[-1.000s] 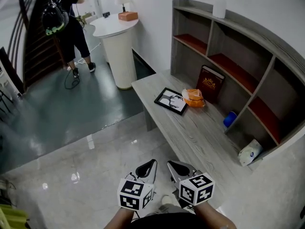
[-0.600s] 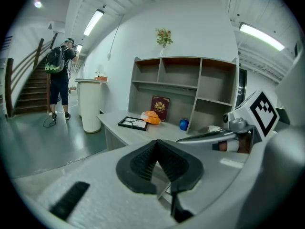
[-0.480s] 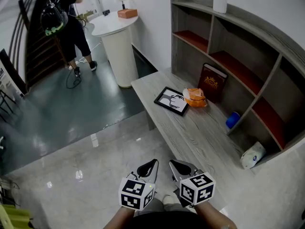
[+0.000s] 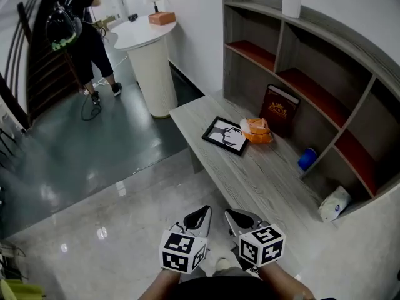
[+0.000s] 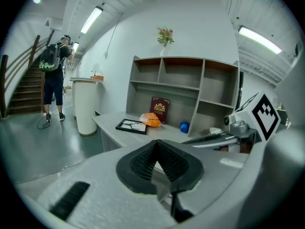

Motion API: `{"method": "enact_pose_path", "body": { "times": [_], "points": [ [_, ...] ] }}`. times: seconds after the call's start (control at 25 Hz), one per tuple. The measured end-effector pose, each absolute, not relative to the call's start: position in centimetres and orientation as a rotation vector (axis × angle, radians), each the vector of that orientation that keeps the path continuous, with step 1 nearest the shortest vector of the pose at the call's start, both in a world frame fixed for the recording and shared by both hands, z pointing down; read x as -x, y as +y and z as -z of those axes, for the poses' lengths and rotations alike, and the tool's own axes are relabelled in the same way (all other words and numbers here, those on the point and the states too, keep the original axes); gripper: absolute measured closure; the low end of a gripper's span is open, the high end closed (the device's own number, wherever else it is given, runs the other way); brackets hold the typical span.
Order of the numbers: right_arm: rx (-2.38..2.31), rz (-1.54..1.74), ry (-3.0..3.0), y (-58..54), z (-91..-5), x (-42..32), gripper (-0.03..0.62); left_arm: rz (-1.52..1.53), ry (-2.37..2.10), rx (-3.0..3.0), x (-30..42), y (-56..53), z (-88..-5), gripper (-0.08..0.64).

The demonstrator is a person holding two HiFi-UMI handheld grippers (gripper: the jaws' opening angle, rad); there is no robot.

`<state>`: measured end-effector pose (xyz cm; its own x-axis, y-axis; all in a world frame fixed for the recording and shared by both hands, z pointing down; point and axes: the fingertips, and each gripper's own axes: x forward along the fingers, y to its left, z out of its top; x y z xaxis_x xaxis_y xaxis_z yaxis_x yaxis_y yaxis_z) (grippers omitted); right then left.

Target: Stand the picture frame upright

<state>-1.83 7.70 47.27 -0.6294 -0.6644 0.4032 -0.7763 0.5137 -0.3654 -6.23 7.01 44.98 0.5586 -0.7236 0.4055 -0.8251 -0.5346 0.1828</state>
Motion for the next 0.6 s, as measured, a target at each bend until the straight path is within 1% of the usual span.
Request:
{"method": "enact_pose_path", "body": {
  "times": [0.16,0.6],
  "points": [
    [-1.264,-0.787,-2.522,5.7,-47.3,3.6,0.594,-0.441,-1.227,-2.49,7.5,5.3,-44.6,0.56],
    [-1.368,-0.808,-2.46,-0.8,-47.6,9.5,0.594,-0.459,-1.142,-2.491,14.7,-0.9,-45.5,0.56]
  ]
}}
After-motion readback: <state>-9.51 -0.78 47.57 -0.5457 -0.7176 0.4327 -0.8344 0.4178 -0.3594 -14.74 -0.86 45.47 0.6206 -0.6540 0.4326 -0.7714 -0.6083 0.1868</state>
